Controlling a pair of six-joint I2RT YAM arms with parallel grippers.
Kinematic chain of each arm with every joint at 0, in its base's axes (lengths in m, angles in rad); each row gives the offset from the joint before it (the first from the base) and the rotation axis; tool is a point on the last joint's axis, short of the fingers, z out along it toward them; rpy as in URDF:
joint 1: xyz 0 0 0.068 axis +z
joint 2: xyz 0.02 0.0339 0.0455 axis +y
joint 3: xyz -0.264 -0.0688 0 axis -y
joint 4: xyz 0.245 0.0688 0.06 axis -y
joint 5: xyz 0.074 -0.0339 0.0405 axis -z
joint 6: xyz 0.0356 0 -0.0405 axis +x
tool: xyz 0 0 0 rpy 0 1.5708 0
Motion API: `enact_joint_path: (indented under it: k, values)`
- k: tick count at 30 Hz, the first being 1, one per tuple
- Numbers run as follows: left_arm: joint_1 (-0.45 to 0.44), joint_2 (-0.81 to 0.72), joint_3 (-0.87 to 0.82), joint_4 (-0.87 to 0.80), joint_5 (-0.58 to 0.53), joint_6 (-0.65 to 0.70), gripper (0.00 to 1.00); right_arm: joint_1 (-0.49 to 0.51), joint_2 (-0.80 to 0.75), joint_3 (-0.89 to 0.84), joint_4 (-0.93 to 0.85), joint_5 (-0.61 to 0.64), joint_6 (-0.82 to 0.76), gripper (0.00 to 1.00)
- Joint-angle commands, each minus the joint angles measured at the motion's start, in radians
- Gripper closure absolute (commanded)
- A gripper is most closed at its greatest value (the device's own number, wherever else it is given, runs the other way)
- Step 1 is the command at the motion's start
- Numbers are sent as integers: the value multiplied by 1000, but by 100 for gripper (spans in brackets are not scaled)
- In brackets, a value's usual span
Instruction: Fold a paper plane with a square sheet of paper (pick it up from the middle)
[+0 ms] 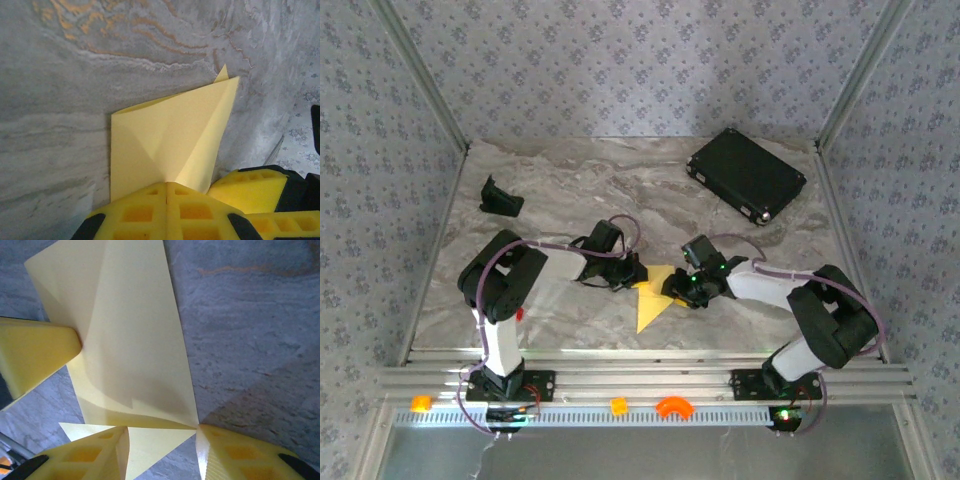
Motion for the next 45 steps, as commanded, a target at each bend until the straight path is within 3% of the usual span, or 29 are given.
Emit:
enact_joint_path:
  k: [1,16,32,40,45]
  values:
    - [-14,-8,-18,-32,-20,-14,100,-3,23,-25,156,-70,50,59]
    - [-15,-11,-19,-38,-25,-13,100,-48,-39,-90,284,-90,54,55]
    - [-16,-18,-21,-42,-31,-13,100,-140,93,-96,537,-304,37,55]
    - [-16,-30,-29,-42,-35,-13,100,-151,110,-130,554,-303,41,61]
    - [-16,-45,-23,-48,-31,-16,100,-159,117,-141,525,-306,12,76]
